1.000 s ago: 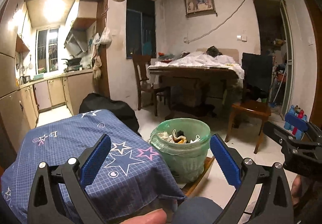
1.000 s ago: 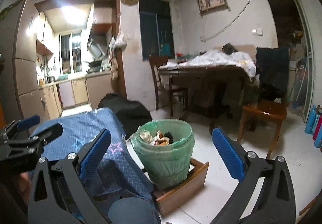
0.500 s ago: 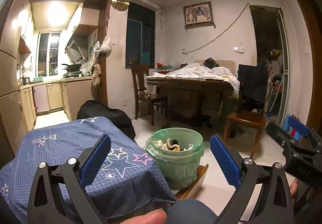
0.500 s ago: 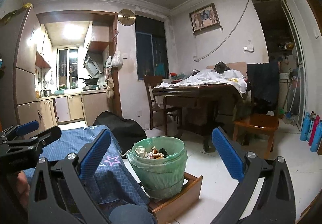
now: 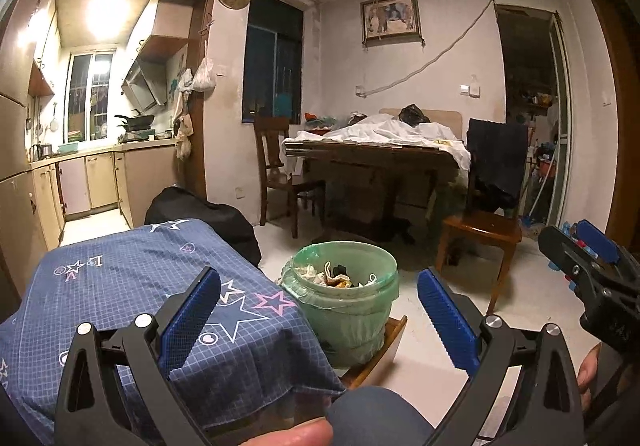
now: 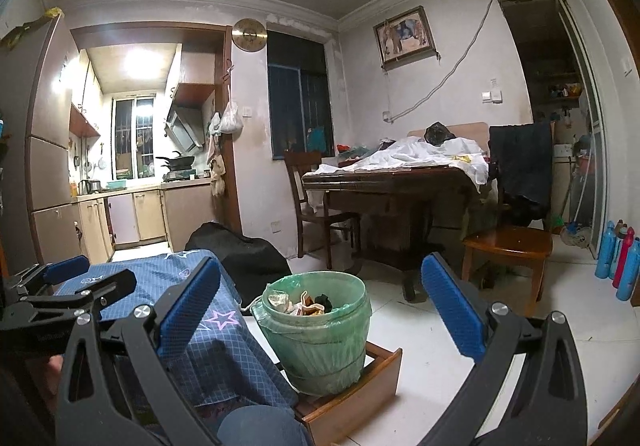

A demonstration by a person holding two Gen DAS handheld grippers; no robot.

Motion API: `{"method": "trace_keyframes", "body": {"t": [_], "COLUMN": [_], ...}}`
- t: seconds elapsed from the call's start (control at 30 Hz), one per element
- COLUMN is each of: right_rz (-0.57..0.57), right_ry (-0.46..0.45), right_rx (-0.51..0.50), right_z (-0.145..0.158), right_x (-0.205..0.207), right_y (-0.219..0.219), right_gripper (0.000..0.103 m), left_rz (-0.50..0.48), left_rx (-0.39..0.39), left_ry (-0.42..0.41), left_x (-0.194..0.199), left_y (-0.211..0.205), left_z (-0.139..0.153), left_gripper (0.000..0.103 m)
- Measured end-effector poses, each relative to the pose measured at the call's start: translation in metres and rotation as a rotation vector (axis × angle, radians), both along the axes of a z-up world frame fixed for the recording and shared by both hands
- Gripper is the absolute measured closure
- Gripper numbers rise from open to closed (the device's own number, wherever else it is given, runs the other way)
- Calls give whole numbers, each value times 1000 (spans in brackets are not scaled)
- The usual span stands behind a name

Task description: Collect trash

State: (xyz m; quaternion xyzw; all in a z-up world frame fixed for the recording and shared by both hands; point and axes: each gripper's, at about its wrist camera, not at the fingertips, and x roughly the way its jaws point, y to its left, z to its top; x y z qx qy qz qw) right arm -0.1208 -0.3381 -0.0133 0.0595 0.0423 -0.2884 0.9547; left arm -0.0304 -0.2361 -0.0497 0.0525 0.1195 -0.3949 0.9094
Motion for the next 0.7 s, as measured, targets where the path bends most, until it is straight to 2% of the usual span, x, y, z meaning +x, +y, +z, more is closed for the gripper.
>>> {"method": "trace_keyframes", "body": {"t": [0.7], "right_rz": [-1], "right_ry": [21], "right_rx": [8], "right_z": [2], "right_x": [3], "right_y": [0], "right_gripper": [6], "left_rz": [3], "left_rx": [14], "left_ry": [-6], "left_x": [-4], "left_y": [-8], "left_z": [-10], "left_gripper": [5]}}
